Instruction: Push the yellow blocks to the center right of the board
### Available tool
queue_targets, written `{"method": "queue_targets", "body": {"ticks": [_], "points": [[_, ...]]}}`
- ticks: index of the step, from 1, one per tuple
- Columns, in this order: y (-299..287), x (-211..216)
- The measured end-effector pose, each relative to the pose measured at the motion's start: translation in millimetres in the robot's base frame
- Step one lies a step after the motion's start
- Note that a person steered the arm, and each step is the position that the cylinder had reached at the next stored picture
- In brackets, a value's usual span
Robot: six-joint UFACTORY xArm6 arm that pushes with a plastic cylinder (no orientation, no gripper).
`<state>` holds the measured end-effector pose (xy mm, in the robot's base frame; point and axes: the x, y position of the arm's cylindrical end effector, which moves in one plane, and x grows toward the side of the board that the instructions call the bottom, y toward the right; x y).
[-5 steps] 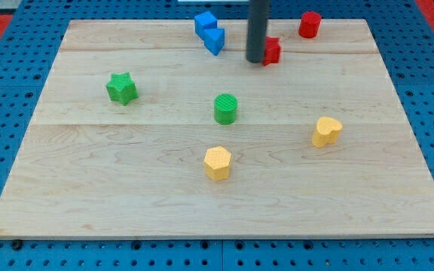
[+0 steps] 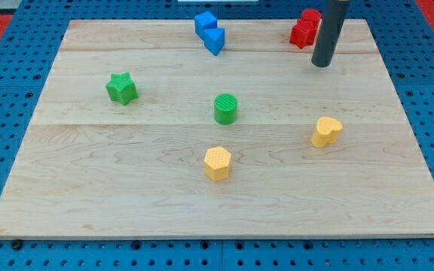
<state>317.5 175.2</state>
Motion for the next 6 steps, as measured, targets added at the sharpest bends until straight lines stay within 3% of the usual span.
{"method": "queue_targets", "body": {"ticks": [2, 4, 6], "points": [[-12.4, 6.6], [-112.0, 28.9], [-34.5, 66.0]]}}
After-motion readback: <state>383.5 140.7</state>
